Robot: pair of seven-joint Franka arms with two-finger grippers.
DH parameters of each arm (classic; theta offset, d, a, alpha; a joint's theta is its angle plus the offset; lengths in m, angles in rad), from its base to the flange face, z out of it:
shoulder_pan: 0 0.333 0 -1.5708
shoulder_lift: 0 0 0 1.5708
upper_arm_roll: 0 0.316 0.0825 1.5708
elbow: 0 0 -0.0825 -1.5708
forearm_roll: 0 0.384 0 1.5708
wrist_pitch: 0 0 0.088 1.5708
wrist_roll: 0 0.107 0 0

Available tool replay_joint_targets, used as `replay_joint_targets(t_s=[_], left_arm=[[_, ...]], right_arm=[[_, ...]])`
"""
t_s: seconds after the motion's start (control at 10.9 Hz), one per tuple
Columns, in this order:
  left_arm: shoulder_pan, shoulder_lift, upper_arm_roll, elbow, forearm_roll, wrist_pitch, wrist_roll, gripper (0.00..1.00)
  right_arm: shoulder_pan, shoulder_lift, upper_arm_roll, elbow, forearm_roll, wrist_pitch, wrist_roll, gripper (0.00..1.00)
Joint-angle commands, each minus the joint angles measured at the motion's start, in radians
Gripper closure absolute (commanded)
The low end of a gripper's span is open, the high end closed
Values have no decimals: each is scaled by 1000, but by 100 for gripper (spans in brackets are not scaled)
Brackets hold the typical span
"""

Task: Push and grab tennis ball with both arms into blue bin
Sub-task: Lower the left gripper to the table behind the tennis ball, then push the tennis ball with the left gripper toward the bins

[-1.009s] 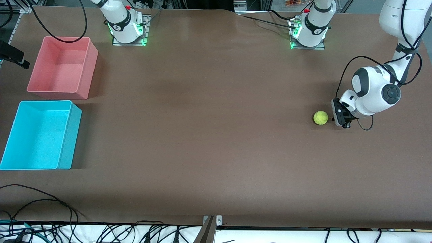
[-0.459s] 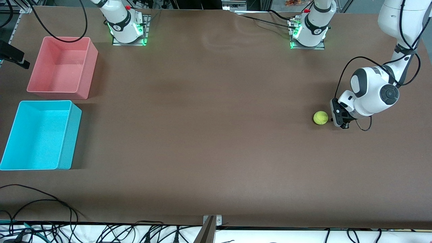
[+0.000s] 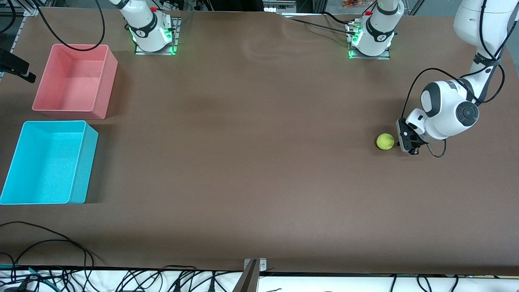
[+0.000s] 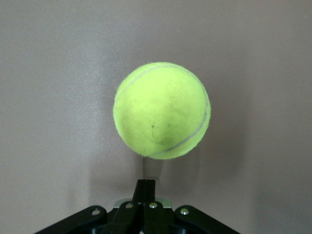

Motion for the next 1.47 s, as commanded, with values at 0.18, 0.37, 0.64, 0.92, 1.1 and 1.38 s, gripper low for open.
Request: replay_joint_targets(t_s=[0.18,0.37,0.64,0.92,1.1,1.38], left_arm=[[-19,5,1,7,-32,3,20,100],[-19,7,1,0,-32,3,14,100],[-45,7,-67,0,-47,3,-145,100],[-80,-24,-239,14,-31,-6,-505,100],[-88,-27,-241,14,-34,-8,-515,100],[-106,-27,-241,14,-38,-8,-519,100]], right_arm=[[-2,-1,2,21,14,-19,1,0],[-2,-1,2,21,14,-19,1,0],[0,-1,2,21,14,-19,1,0],[0,-1,2,21,14,-19,1,0],[1,-1,2,21,14,-19,3,0],[3,0,4,21,14,-19,6,0]])
